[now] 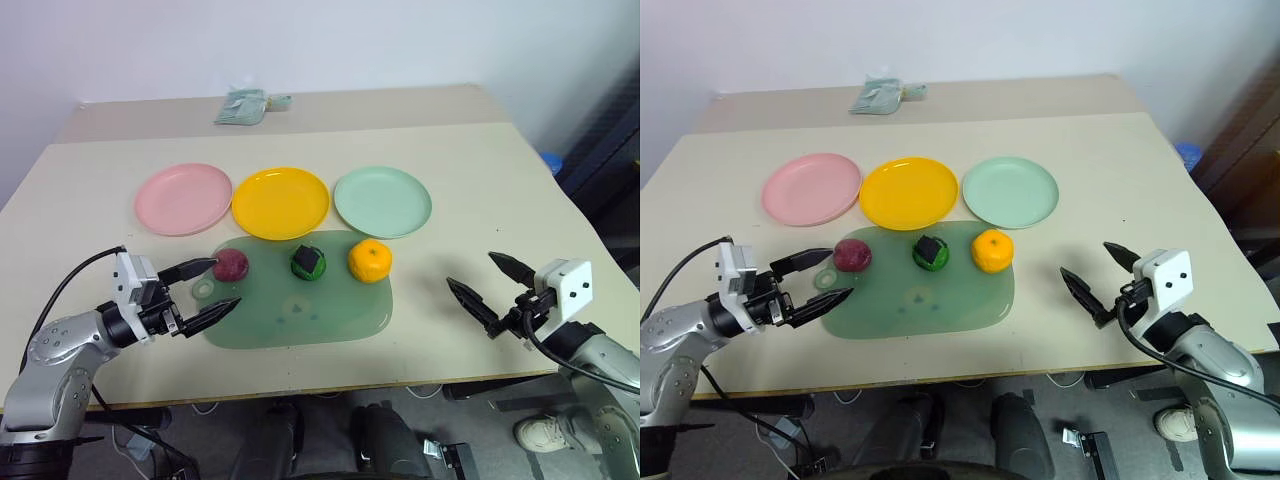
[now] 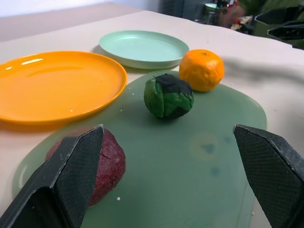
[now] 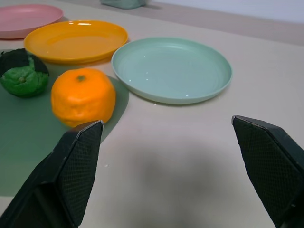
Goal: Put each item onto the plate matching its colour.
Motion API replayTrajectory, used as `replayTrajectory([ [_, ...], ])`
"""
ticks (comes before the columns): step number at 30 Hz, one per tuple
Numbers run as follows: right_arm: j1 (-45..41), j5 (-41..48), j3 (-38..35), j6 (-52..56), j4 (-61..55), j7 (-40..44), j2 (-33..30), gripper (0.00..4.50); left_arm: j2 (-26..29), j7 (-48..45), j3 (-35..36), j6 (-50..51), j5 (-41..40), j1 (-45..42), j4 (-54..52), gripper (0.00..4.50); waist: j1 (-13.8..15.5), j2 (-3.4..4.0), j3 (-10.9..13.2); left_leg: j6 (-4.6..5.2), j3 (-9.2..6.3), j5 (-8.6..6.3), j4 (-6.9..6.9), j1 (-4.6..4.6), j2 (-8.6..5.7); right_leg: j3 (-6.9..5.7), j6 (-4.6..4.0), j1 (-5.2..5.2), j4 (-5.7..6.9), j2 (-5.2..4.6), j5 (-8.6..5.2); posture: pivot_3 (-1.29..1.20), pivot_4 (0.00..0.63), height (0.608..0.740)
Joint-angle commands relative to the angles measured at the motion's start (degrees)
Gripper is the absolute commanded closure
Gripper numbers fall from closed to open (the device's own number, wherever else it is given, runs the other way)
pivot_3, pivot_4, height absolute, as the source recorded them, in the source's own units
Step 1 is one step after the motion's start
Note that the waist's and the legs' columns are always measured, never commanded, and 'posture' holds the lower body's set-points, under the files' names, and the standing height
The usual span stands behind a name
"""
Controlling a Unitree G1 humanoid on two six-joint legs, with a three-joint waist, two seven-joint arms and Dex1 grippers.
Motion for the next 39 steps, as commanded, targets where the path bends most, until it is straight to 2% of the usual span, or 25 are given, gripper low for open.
replayTrajectory([
  [1,-1.79,1.17,0.13,0.22,-3.44,-0.21,-0.44,0.07,-1.03,3.01,0.66,0.24,-0.30,-1.10,-1.73,0.00,0.01,0.00,0.00,0.00,0.00,0.00,0.00,0.00,0.00,0.00,0.00,0.00,0.00,0.00,0.00,0.00,0.150,0.740],
  [6,-5.43,4.51,1.75,1.23,-4.21,1.34,-0.42,0.07,-2.39,10.91,0.62,6.02,-0.96,-2.38,-4.04,0.00,-0.01,-0.01,0.00,0.00,0.00,0.00,0.02,0.02,0.00,0.00,0.02,0.01,0.03,0.00,0.01,0.00,0.150,0.740],
  [9,-10.60,7.19,6.25,1.94,-2.57,7.20,-1.66,0.07,-3.65,17.14,0.25,10.51,-1.07,-4.60,-5.51,0.00,-0.06,-0.01,0.00,0.00,0.01,0.00,0.04,0.10,0.00,0.00,0.07,0.08,0.04,0.01,0.04,0.00,0.150,0.740],
  [18,-18.05,6.16,14.15,0.90,4.52,20.68,-5.93,0.07,-5.10,22.35,-1.43,12.83,0.49,-4.43,-8.10,0.00,0.01,-0.08,0.02,0.01,0.04,0.00,0.01,0.20,0.00,0.00,0.15,0.18,0.01,0.02,0.09,0.00,0.150,0.740],
  [28,-26.29,3.88,17.04,0.46,9.14,21.83,-4.52,0.07,-5.93,25.14,-2.53,10.95,5.28,-1.91,-5.96,0.00,0.05,-0.07,0.01,0.00,0.05,0.00,-0.01,0.23,0.00,0.02,0.01,0.18,0.03,0.02,0.04,0.00,0.150,0.740],
  [39,-30.73,4.30,17.12,4.54,6.40,17.85,-4.24,0.07,-11.28,32.02,-9.07,11.17,13.06,-9.54,-0.55,0.00,0.02,-0.08,0.01,0.00,0.04,0.00,-0.02,0.20,0.00,0.01,0.15,0.14,0.02,0.02,0.13,0.00,0.150,0.740],
])
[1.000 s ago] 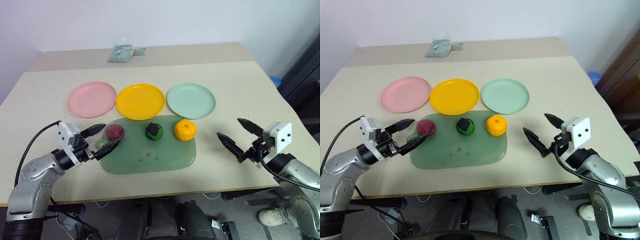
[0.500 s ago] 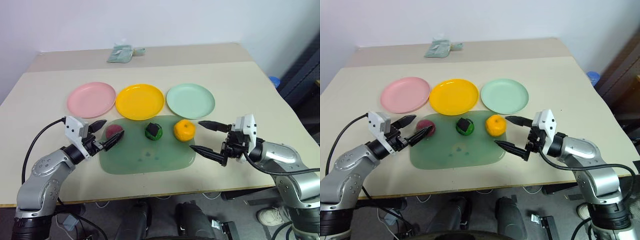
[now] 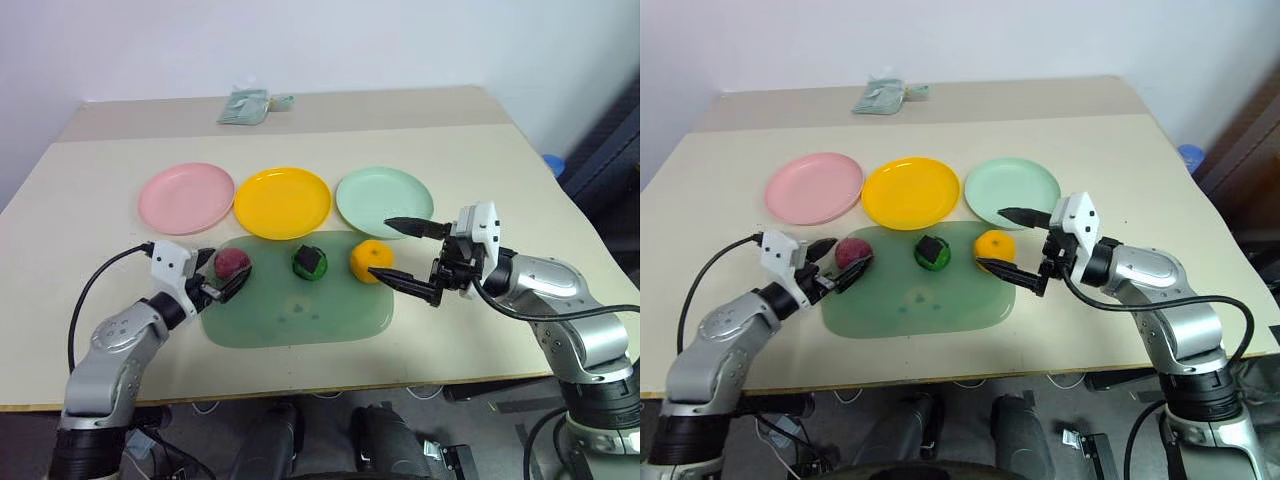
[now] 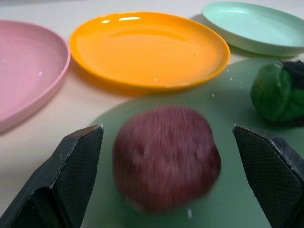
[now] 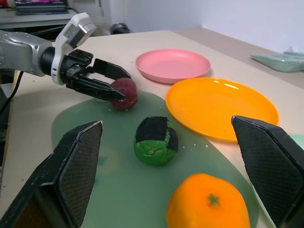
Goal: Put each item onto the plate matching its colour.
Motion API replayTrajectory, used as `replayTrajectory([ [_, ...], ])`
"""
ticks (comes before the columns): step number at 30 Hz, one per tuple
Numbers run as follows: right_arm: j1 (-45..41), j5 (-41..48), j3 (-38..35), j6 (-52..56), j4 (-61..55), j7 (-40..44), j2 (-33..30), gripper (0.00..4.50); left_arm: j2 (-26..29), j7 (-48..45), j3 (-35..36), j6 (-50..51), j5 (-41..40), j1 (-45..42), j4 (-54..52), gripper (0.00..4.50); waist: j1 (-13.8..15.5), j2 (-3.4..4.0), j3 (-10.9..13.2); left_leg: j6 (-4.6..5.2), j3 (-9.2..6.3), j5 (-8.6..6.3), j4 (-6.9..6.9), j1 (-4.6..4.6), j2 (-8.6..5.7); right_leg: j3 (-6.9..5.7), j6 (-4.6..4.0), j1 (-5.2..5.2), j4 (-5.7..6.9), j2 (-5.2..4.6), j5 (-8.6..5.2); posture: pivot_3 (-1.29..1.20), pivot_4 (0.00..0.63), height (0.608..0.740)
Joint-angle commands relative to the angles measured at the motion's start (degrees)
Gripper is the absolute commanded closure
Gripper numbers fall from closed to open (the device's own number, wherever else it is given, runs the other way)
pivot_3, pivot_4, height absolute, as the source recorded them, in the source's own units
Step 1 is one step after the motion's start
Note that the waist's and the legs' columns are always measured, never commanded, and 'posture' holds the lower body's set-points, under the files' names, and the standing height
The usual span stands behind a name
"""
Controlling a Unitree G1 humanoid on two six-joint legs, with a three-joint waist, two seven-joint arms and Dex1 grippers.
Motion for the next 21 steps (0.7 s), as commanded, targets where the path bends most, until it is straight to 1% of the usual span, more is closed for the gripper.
replayTrajectory([
  [1,-1.73,1.19,-1.26,1.28,-3.41,-2.16,0.08,0.07,-1.97,2.01,-2.15,-0.92,2.25,-3.19,1.97,0.00,0.03,0.01,0.00,0.00,0.00,0.00,-0.01,0.00,0.00,0.00,0.01,0.00,0.00,0.00,0.01,0.00,0.150,0.740],
  [4,-2.29,1.74,-1.70,2.61,-4.66,-3.27,-0.19,0.00,-2.88,3.08,-2.30,-0.91,3.36,-4.49,3.44,0.88,-0.06,0.00,0.00,0.00,0.01,0.00,0.00,0.00,0.00,0.00,0.04,-0.02,0.02,0.00,0.02,0.00,0.150,0.740],
  [5,-2.41,1.86,-1.87,2.95,-4.90,-3.50,-0.24,0.00,-2.73,3.02,-2.37,-1.30,3.90,-4.34,3.80,1.38,-0.08,0.00,0.00,0.00,0.00,0.00,-0.01,0.00,0.00,0.00,0.04,-0.02,0.02,0.00,0.03,0.00,0.150,0.740],
  [6,-2.51,1.96,-2.03,3.19,-5.01,-3.71,-0.28,0.00,-2.49,2.83,-2.35,-1.71,4.33,-4.07,4.15,1.80,-0.08,0.00,-0.01,0.00,0.00,0.00,-0.03,0.00,0.00,0.00,0.05,-0.03,0.02,0.01,0.03,0.00,0.150,0.740],
  [11,-2.09,1.53,-2.20,2.52,-4.59,-4.28,-0.18,0.00,-3.03,3.60,-1.24,-4.01,5.37,-3.88,5.68,1.80,0.01,0.00,-0.01,0.00,0.00,0.00,-0.03,0.00,0.00,0.00,0.05,-0.03,0.01,0.00,0.03,0.00,0.150,0.740],
  [14,-1.67,1.13,-2.04,1.79,-4.39,-4.61,0.22,0.00,-4.52,5.58,0.64,-4.94,4.40,-5.95,6.83,1.80,0.00,0.00,-0.01,0.00,0.00,0.00,-0.01,0.00,0.00,0.00,0.05,-0.02,0.02,0.00,0.03,0.00,0.150,0.740],
  [16,-1.73,0.96,-2.08,1.33,-4.01,-4.78,0.33,0.00,-6.13,8.58,3.07,-5.02,3.54,-9.13,8.31,1.80,0.07,-0.02,0.01,0.00,0.00,0.00,0.00,0.00,0.00,-0.01,0.04,-0.02,0.02,0.00,0.03,0.00,0.150,0.740],
  [18,-2.51,0.80,-2.17,1.11,-3.43,-5.20,0.37,0.00,-6.97,13.76,6.07,-6.35,4.65,-15.17,12.81,1.80,0.28,-0.09,0.04,-0.01,-0.03,0.01,0.03,-0.01,0.00,-0.04,0.07,-0.01,0.04,0.01,0.05,0.00,0.150,0.740],
  [21,-3.44,0.86,-2.26,1.05,-2.74,-5.67,0.61,0.00,-7.36,18.14,8.62,-8.14,5.63,-21.50,18.95,1.80,0.11,-0.13,0.05,-0.03,-0.05,0.02,0.12,-0.06,-0.01,-0.07,0.22,-0.02,0.06,0.04,0.17,0.00,0.150,0.740],
])
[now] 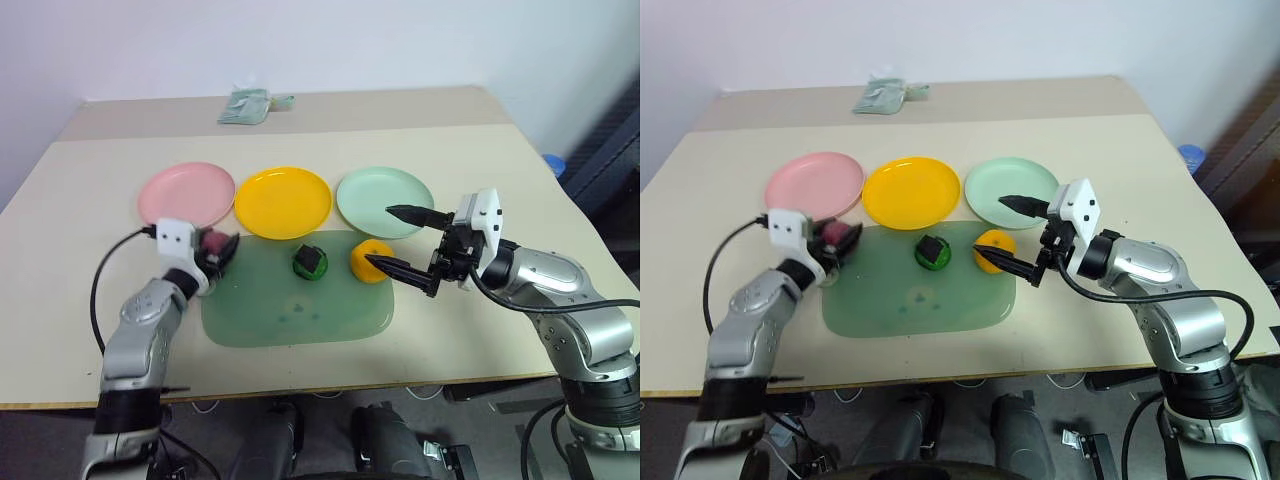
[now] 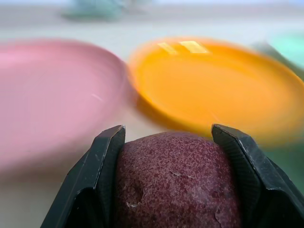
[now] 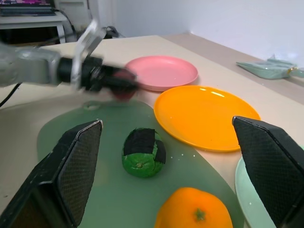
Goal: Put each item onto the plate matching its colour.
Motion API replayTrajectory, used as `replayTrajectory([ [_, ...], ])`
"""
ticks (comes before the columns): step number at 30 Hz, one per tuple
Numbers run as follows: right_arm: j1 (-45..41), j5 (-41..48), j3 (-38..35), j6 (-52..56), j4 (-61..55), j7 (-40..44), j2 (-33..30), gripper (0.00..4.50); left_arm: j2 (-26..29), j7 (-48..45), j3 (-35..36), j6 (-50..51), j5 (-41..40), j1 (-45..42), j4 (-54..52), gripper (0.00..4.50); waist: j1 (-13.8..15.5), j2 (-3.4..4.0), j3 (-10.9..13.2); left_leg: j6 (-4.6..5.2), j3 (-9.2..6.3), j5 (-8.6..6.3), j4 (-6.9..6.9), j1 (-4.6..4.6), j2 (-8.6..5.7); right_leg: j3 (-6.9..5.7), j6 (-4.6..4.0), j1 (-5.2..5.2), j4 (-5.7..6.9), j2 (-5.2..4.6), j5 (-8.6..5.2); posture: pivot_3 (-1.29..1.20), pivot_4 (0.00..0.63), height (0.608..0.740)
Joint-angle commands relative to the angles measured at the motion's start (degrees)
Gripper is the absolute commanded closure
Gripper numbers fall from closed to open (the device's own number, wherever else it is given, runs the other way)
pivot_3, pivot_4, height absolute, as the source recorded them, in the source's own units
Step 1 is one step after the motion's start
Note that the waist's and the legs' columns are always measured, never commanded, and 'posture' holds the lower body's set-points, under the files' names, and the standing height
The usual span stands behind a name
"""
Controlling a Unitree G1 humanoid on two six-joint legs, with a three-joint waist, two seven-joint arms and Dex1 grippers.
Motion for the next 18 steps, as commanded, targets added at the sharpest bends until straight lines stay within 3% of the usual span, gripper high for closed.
replayTrajectory([
  [1,-1.91,-0.01,-1.65,-1.43,-0.05,-0.77,0.68,0.00,0.30,5.29,3.79,-4.30,1.45,-6.43,5.67,1.80,-0.14,0.00,0.00,0.00,0.03,0.00,0.00,0.00,-0.02,0.02,0.03,0.00,-0.02,0.00,0.02,0.00,0.150,0.740],
  [7,-2.63,-1.40,-1.04,-3.06,1.83,-1.23,1.75,0.00,1.47,9.55,4.57,-15.20,5.43,-19.09,27.58,1.80,-0.13,-0.03,-0.01,-0.01,0.06,0.01,-0.06,0.01,-0.06,0.04,0.09,-0.05,0.02,0.00,0.07,0.00,0.150,0.740],
  [10,-2.36,-2.11,-1.17,-4.11,2.55,-0.94,1.89,0.00,1.24,8.23,4.35,-18.41,5.35,-22.07,34.42,0.75,-0.18,-0.03,-0.02,-0.01,0.06,0.01,-0.06,0.00,-0.09,0.03,0.13,-0.05,0.02,-0.01,0.10,0.00,0.150,0.740],
  [11,-2.14,-2.40,-1.35,-4.50,2.83,-0.84,1.85,0.00,1.03,7.62,4.50,-18.97,4.93,-22.51,35.55,0.17,-0.22,-0.03,-0.02,0.00,0.06,0.00,-0.06,-0.01,-0.11,0.04,0.15,-0.05,0.01,-0.02,0.11,0.00,0.150,0.740],
  [12,-1.96,-2.57,-1.50,-4.76,3.01,-0.75,1.79,0.00,0.89,7.19,4.60,-19.47,4.64,-22.81,36.34,0.07,-0.28,-0.03,-0.02,0.00,0.06,0.00,-0.06,-0.01,-0.11,0.05,0.16,-0.05,0.00,-0.02,0.12,0.00,0.150,0.740],
  [15,-1.41,-2.77,-2.13,-5.10,3.12,-1.35,1.88,0.00,0.87,4.94,4.11,-20.34,4.16,-21.93,34.97,0.07,-0.24,-0.04,-0.01,0.01,0.08,0.00,-0.09,-0.05,-0.11,0.07,0.16,-0.12,0.01,-0.03,0.12,0.00,0.150,0.740],
  [18,-1.14,-3.49,-1.89,-5.38,2.92,-2.35,2.35,0.00,0.27,-3.84,4.13,-17.03,-1.33,-18.85,28.39,0.07,-0.30,-0.04,-0.01,0.00,0.07,0.00,-0.10,-0.08,-0.10,0.07,0.14,-0.16,0.02,-0.03,0.13,0.00,0.150,0.740],
])
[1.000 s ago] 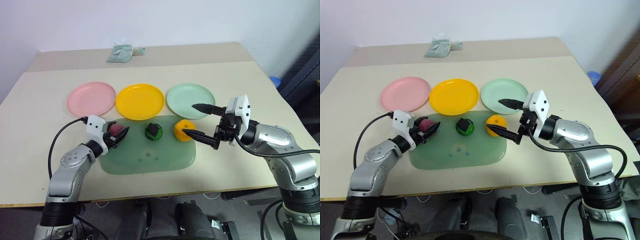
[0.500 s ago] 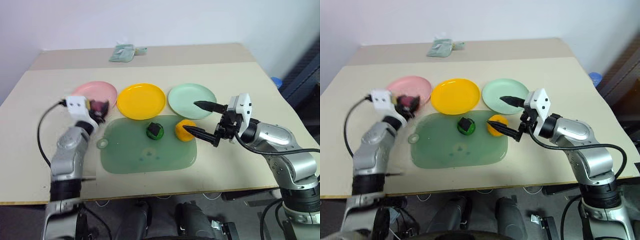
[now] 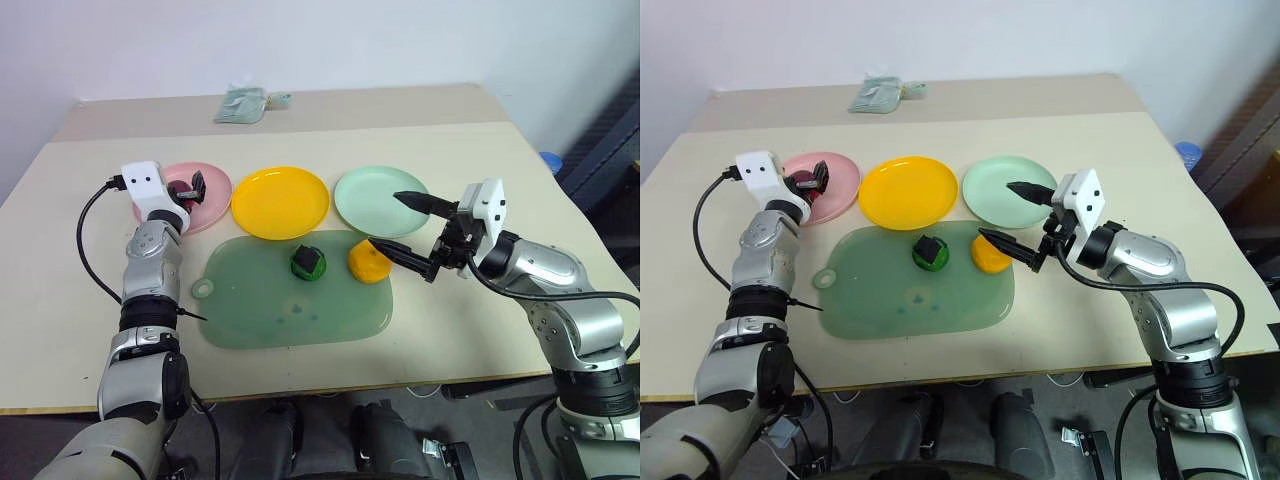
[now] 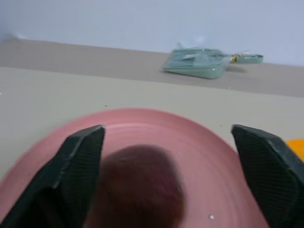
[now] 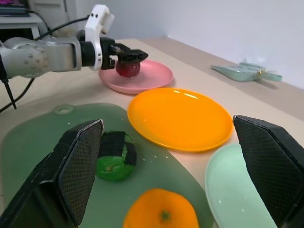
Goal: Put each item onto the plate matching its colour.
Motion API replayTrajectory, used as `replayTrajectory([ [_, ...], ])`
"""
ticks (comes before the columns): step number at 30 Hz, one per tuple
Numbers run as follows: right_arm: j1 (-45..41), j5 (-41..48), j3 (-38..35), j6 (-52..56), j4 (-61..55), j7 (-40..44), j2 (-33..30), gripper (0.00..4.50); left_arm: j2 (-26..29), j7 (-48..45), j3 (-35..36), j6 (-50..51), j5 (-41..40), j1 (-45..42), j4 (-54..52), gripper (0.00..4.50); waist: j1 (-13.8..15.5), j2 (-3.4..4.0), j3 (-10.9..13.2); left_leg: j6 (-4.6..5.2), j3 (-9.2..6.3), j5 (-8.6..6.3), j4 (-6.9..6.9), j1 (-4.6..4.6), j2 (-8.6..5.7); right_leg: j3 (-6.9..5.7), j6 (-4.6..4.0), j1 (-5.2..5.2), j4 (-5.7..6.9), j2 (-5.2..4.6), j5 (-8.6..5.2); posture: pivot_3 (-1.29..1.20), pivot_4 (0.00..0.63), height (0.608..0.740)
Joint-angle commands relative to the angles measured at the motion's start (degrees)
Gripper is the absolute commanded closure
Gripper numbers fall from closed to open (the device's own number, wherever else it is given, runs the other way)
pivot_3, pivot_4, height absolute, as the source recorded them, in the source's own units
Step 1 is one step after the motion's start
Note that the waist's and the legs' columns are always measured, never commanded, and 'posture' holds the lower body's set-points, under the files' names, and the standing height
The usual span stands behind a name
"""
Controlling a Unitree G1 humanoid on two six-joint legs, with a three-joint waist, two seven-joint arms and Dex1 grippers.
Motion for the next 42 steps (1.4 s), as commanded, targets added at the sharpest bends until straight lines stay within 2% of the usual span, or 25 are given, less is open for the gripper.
replayTrajectory([
  [1,-0.21,-0.68,-1.39,-1.51,-1.15,-1.36,0.66,0.00,-0.27,-11.46,0.06,3.85,-8.21,3.23,-10.66,0.07,-0.14,0.00,0.00,0.00,0.01,0.00,0.00,0.00,0.00,0.01,-0.01,0.00,0.00,-0.01,0.01,0.00,0.150,0.740],
  [5,-3.18,-3.58,1.17,-1.39,0.01,-5.69,3.75,0.00,2.33,-27.02,-2.96,11.55,-15.99,12.49,-24.13,0.07,-0.78,0.03,-0.01,0.00,0.02,0.00,-0.03,0.02,0.02,0.05,-0.04,0.00,-0.01,-0.02,0.02,0.00,0.150,0.740],
  [10,-6.84,-7.05,6.85,3.84,1.29,-9.20,6.90,0.00,8.09,-39.94,-3.54,17.59,-21.93,20.40,-32.47,0.07,-1.57,0.04,-0.01,-0.10,-0.02,0.06,-0.06,0.03,0.08,0.06,-0.20,-0.07,0.04,0.04,0.10,0.00,0.150,0.740],
  [15,-12.93,-9.16,13.52,10.18,5.50,-8.41,9.34,0.00,15.66,-54.06,-3.58,17.82,-24.08,26.35,-35.14,0.07,-1.52,0.08,0.01,-0.10,-0.01,0.06,-0.10,0.03,0.11,0.07,-0.24,-0.10,0.01,0.06,0.08,0.00,0.150,0.740],
  [22,-19.56,-12.32,19.77,14.08,12.23,-6.53,12.93,0.00,22.84,-68.57,-2.96,14.43,-23.67,31.14,-34.30,0.07,-1.44,0.11,0.03,-0.10,-0.02,0.06,-0.13,0.00,0.11,0.06,-0.42,-0.15,-0.03,0.04,-0.01,0.00,0.150,0.740],
  [30,-21.21,-13.38,22.74,19.07,15.18,-4.09,14.23,0.00,25.06,-75.23,-4.01,8.78,-21.40,33.68,-34.58,0.07,-1.48,0.11,0.03,-0.10,-0.02,0.06,-0.14,-0.27,0.11,0.06,-0.42,-0.45,0.00,0.03,0.01,0.00,0.150,0.740],
  [35,-21.77,-14.08,23.53,20.22,16.38,-3.54,15.46,0.00,23.99,-75.15,-4.18,5.50,-20.28,33.49,-34.63,0.07,-1.59,0.12,0.03,-0.15,0.00,0.09,-0.12,-0.59,0.11,0.06,-0.31,-0.85,0.07,0.04,0.14,0.00,0.150,0.740],
  [42,-21.45,-14.67,24.95,20.38,17.05,-1.71,16.80,0.00,22.25,-74.33,-5.12,0.64,-18.30,33.92,-33.87,0.07,-1.58,0.12,0.03,-0.15,0.02,0.09,-0.12,-0.60,0.11,0.07,-0.31,-0.87,0.08,0.04,0.15,0.00,0.150,0.740],
])
